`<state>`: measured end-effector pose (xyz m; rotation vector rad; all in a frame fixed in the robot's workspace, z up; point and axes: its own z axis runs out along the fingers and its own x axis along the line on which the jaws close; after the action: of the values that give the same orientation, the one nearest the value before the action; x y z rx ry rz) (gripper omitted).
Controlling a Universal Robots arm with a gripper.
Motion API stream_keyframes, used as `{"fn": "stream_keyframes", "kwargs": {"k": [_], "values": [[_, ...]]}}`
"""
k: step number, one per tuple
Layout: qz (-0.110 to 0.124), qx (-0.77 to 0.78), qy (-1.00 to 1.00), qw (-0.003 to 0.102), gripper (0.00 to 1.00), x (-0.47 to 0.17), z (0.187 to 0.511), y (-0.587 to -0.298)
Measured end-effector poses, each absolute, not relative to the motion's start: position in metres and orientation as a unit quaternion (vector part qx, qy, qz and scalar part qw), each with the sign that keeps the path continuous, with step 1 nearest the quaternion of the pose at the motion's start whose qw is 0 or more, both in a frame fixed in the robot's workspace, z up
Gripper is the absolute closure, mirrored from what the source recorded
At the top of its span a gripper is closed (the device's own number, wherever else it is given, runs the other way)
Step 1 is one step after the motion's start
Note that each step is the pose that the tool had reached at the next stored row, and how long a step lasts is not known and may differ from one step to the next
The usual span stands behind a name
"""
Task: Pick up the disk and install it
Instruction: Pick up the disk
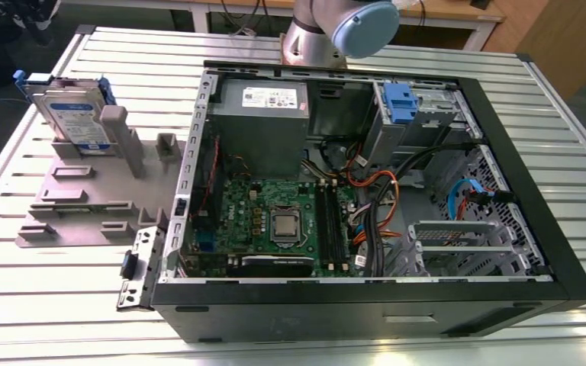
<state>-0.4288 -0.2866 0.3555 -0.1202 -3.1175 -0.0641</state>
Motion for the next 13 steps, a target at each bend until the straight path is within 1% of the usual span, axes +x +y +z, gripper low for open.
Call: {"fn": "stream_keyframes", "kwargs": {"k": [13], "values": [[-0.021, -0.039, -0.999, 0.011, 0.89, -0.4289, 0.3537, -0.2904]]}}
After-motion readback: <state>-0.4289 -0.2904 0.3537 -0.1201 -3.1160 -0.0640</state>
